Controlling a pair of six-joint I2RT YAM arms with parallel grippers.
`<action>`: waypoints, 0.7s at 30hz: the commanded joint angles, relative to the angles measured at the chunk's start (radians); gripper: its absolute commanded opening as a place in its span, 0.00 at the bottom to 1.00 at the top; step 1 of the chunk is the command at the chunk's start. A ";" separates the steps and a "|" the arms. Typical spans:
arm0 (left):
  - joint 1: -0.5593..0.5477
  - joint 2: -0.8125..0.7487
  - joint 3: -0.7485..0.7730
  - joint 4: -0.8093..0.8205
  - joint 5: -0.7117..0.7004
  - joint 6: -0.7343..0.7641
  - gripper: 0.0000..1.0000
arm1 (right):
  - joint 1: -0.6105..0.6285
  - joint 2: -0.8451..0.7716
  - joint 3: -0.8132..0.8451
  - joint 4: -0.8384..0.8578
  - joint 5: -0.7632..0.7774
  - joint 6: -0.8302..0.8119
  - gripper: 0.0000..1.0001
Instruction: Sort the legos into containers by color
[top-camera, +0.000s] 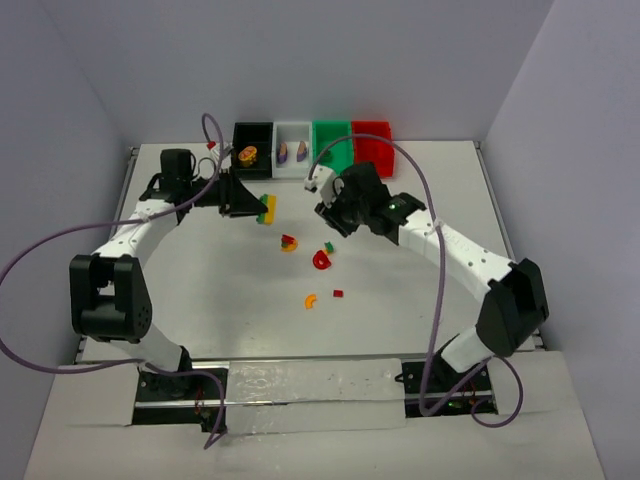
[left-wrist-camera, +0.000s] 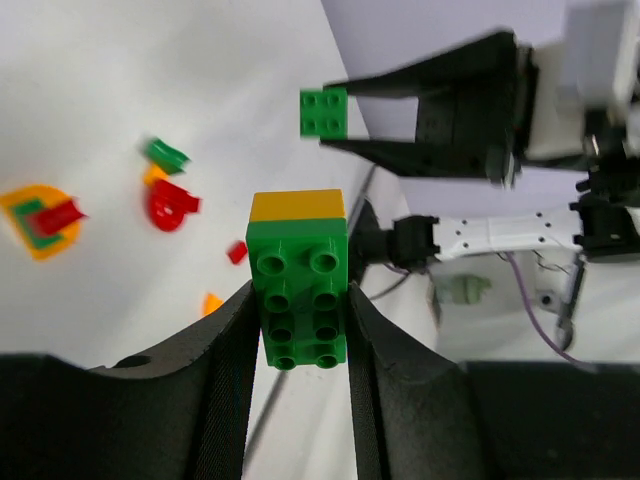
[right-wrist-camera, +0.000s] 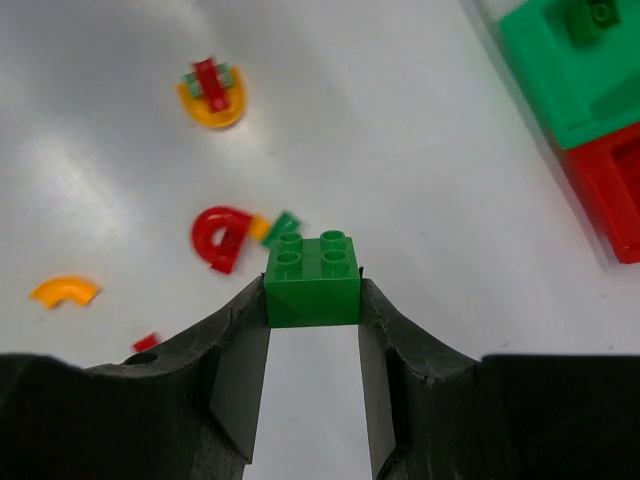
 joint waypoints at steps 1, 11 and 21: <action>0.034 -0.028 0.093 -0.080 -0.065 0.183 0.00 | -0.122 0.242 0.278 0.067 0.040 0.093 0.00; 0.034 -0.207 -0.010 0.088 -0.317 0.199 0.00 | -0.215 0.737 0.913 0.103 0.246 0.263 0.00; 0.034 -0.252 -0.031 0.154 -0.386 0.190 0.00 | -0.242 0.910 0.988 0.198 0.230 0.262 0.01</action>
